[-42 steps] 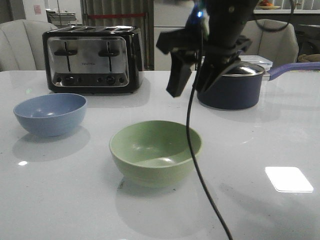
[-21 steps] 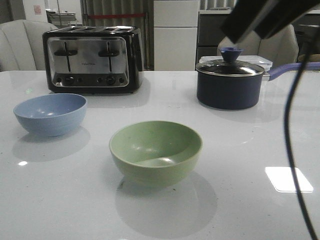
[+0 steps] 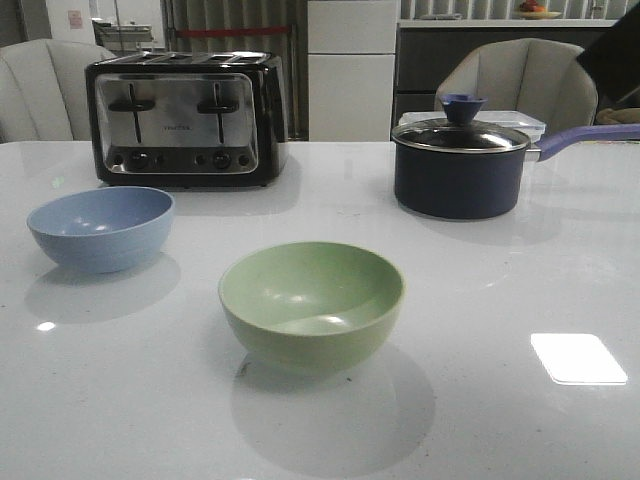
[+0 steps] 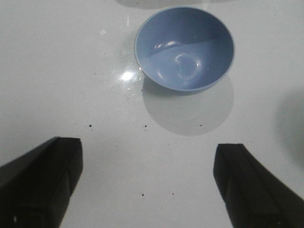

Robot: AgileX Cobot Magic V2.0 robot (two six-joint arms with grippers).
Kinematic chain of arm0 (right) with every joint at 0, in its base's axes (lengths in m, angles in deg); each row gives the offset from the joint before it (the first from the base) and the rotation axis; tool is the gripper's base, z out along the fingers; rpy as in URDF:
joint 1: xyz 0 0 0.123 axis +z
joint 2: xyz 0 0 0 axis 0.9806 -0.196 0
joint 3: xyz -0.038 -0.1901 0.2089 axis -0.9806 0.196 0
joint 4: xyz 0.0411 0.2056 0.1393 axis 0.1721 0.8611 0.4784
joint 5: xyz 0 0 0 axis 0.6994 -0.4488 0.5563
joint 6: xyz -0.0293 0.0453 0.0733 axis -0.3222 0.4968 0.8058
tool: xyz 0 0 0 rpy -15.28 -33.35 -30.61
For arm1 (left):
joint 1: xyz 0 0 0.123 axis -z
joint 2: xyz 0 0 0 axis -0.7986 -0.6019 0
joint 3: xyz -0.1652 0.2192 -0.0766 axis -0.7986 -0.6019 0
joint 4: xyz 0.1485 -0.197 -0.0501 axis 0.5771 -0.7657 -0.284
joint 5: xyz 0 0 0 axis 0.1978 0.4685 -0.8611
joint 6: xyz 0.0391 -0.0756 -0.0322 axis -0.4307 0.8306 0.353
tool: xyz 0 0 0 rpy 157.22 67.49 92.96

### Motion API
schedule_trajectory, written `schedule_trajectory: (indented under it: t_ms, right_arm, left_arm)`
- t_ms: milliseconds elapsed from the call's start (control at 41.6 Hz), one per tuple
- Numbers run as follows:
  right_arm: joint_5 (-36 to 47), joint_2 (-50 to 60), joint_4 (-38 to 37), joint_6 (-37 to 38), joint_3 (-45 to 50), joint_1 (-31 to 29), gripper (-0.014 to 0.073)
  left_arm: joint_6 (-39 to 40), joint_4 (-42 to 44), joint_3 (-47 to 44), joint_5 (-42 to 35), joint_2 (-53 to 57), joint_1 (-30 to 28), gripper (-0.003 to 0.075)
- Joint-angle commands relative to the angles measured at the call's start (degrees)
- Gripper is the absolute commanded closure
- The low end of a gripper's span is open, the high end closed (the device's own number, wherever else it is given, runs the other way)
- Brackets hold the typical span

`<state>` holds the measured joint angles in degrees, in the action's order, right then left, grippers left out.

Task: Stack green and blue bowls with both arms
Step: 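Release the green bowl and raise the right gripper away, then lower the left gripper onto the light blue bowl rim and grasp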

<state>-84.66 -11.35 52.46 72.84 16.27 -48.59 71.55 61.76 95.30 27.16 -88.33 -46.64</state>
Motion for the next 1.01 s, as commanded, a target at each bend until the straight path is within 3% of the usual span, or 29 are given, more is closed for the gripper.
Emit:
schedule_trajectory:
  t_ms: [0, 409, 697, 986]
  right_arm:
    - [3.24, 0.66, 0.36, -0.59, -1.51, 0.2, 0.0129]
    - [3.24, 0.66, 0.36, -0.59, -1.51, 0.2, 0.0129]
    - [3.24, 0.66, 0.36, -0.59, -1.51, 0.2, 0.0129]
    - [3.24, 0.66, 0.36, -0.59, -1.51, 0.2, 0.0129]
  left_arm:
    - [-0.16, -0.19, 6.49, -1.61, -5.41, 0.45, 0.0106]
    - [0.41, -0.33, 27.01, 2.12, -31.15, -0.34, 0.0106]
    - [0.49, -1.83, 34.74, 3.07, -42.22, -1.83, 0.011]
    - [0.49, -1.83, 36.56, 0.53, -48.18, -1.83, 0.0273]
